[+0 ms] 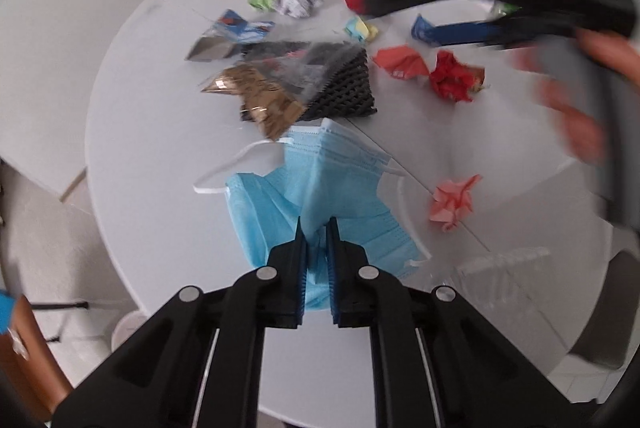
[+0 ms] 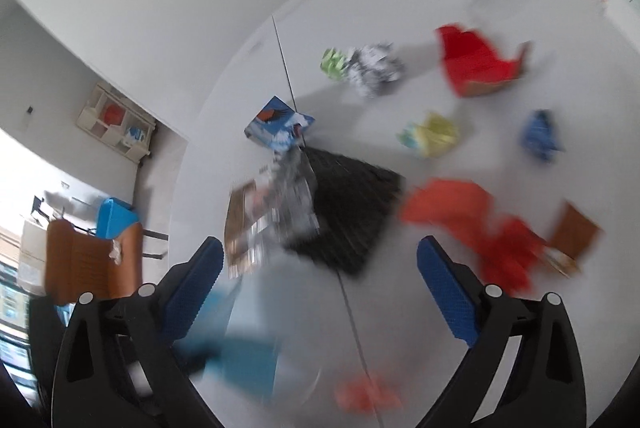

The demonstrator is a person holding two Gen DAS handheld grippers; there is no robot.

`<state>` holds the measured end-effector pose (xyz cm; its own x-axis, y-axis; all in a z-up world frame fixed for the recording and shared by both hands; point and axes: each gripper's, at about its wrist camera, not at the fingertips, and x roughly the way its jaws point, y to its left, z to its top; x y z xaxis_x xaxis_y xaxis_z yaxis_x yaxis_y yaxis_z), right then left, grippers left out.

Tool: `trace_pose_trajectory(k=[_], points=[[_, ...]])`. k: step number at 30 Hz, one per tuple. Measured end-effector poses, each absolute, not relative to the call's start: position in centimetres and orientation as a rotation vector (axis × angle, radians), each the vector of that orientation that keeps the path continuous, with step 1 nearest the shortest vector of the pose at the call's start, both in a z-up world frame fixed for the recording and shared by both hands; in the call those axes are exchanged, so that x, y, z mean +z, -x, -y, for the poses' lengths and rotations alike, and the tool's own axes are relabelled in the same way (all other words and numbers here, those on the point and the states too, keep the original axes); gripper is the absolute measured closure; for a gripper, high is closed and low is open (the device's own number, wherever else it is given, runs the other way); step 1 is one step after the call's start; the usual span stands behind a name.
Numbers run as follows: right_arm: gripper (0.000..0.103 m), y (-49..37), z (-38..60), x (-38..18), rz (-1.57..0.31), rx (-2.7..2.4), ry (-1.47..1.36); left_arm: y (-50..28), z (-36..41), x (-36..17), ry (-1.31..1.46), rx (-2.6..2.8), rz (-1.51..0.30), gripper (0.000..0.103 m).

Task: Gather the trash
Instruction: 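Grasp the blue face mask with the left gripper while the right gripper grasps the clear bag, then carry mask and bag to the white bin and release both grippers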

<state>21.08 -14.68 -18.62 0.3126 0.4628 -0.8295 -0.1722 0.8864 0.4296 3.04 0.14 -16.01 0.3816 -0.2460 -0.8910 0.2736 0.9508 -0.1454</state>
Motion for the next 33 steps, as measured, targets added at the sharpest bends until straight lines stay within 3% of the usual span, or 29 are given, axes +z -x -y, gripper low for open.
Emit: trace_pose_trajectory(k=[5, 7, 9, 11, 14, 23, 30, 32, 33], points=[[0.033, -24.5, 13.1, -22.9, -1.312, 0.375, -0.424, -0.7, -4.2, -13.6, 0.065, -0.288, -1.077, 0.095], [0.038, -24.8, 12.8, -23.8, -1.345, 0.374, -0.482, 0.1, -5.7, -12.9, 0.086, -0.270, -1.067, 0.095], [0.062, -24.6, 12.5, -24.1, -1.363, 0.374, -0.504, 0.8, -7.1, -12.5, 0.099, -0.253, -1.059, 0.095], [0.078, -24.2, 12.3, -24.3, -1.370, 0.375, -0.526, 1.3, -8.3, -12.2, 0.115, -0.241, -1.051, 0.095], [0.097, -24.0, 12.3, -23.7, -1.342, 0.388, -0.554, 1.9, -10.1, -12.1, 0.130, -0.225, -1.048, 0.095], [0.098, -19.2, 11.2, -15.9, -1.166, 0.411, -0.454, 6.3, -18.1, -14.2, 0.154, -0.111, -1.131, 0.095], [0.097, -13.2, 5.4, -11.1, -1.146, 0.537, -0.330, 9.1, -23.5, -22.0, 0.239, 0.017, -1.300, 0.092], [0.095, -11.7, 3.9, -10.7, -1.164, 0.572, -0.282, 9.5, -24.4, -24.5, 0.235, 0.067, -1.352, 0.077], [0.094, -10.8, 3.5, -10.6, -1.170, 0.582, -0.253, 9.7, -24.8, -25.5, 0.228, 0.101, -1.372, 0.047]])
